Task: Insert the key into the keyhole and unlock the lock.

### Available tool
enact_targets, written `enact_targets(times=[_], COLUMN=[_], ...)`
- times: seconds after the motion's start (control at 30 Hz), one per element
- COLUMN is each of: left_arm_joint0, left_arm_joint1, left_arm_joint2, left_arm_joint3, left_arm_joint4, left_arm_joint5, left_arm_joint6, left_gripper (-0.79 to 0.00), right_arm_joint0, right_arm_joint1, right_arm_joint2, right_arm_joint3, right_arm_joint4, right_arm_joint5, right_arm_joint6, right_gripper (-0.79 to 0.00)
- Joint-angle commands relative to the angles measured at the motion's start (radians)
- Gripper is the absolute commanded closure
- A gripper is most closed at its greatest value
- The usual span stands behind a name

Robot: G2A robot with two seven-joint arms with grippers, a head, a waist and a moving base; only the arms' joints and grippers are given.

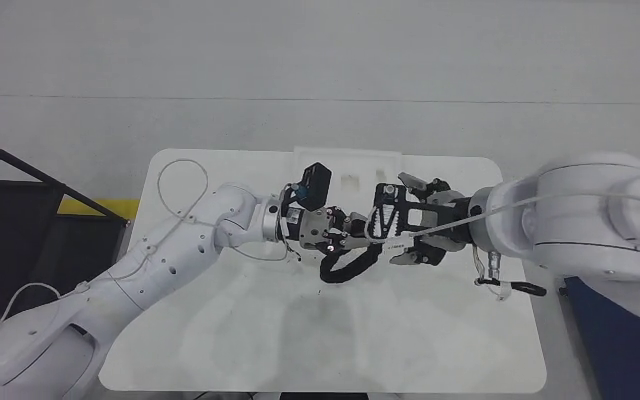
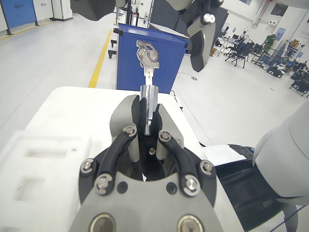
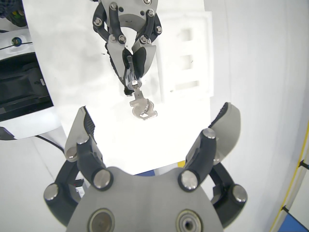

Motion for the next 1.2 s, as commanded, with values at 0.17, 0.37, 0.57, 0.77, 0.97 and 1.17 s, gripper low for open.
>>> enact_targets(times=[0.17, 0.37, 0.57, 0.77, 0.97, 1.17], left_arm_joint0=[-0.055, -0.096, -0.129, -0.158, -0.164, -0.164], left_arm_joint1=[0.045, 0.072, 0.088, 0.097, 0.1, 0.099], left_arm_joint2=[0.059, 0.112, 0.159, 0.201, 0.207, 0.207], left_arm_joint3=[-0.037, -0.051, -0.052, -0.05, -0.051, -0.051], left_arm_joint4=[-0.049, -0.076, -0.083, -0.081, -0.071, -0.068], left_arm_joint5=[0.0, 0.0, 0.0, 0.0, 0.0, 0.0], left_arm_joint6=[-0.028, -0.02, 0.011, 0.042, 0.055, 0.055], left_gripper=[0.0, 0.0, 0.0, 0.0, 0.0, 0.0], right_arm_joint0=[-0.027, -0.047, -0.062, -0.073, -0.081, -0.091], right_arm_joint1=[-0.001, -0.005, -0.011, -0.015, -0.022, -0.029], right_arm_joint2=[0.015, 0.024, 0.032, 0.045, 0.057, 0.062], right_arm_joint3=[-0.007, -0.023, -0.026, -0.032, -0.038, -0.027], right_arm_joint4=[-0.067, -0.103, -0.115, -0.121, -0.117, -0.075], right_arm_joint5=[-0.059, -0.084, -0.095, -0.108, -0.124, -0.124], right_arm_joint6=[-0.04, -0.053, -0.052, -0.053, -0.054, -0.038], right_gripper=[-0.619, -0.357, -0.336, -0.286, -0.132, -0.009])
